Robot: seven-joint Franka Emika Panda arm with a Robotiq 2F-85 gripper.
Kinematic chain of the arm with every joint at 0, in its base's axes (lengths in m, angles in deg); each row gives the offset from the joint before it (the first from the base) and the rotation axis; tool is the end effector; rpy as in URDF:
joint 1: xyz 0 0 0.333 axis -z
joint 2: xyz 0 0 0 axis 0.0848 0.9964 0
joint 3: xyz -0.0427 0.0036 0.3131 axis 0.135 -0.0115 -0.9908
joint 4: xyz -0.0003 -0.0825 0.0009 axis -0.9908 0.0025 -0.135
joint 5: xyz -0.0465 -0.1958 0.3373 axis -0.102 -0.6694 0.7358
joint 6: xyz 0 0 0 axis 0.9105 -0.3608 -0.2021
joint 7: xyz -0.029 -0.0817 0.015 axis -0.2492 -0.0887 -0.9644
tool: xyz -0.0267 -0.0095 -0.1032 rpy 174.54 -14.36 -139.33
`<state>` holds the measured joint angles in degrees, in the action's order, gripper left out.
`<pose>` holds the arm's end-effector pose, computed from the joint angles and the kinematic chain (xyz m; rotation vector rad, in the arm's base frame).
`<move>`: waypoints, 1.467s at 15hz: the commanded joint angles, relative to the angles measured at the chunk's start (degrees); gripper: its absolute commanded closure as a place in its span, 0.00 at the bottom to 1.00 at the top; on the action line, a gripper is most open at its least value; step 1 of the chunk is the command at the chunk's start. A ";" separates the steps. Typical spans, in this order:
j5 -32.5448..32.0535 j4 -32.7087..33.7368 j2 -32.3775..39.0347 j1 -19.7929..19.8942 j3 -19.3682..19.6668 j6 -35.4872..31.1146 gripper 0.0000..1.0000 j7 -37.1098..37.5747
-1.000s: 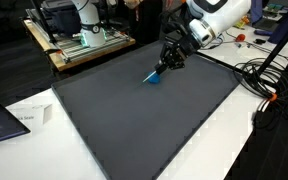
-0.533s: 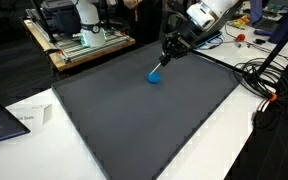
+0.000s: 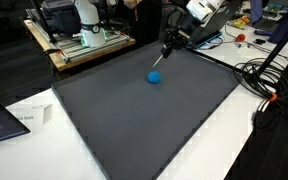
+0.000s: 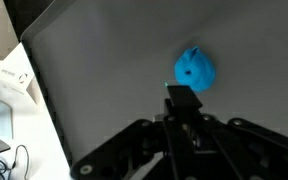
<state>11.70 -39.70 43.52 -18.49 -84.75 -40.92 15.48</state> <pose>0.6533 0.1212 0.3027 2.5702 -0.6212 -0.3354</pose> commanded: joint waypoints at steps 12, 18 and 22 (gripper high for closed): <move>-1.29 -0.09 0.13 -6.76 -1.19 0.73 0.88 0.11; -3.88 3.38 3.17 -9.34 -0.84 4.20 0.97 1.96; -7.17 5.73 6.17 -11.38 -0.38 5.54 0.97 3.00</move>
<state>7.19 -37.46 46.77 -28.37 -85.62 -37.63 17.28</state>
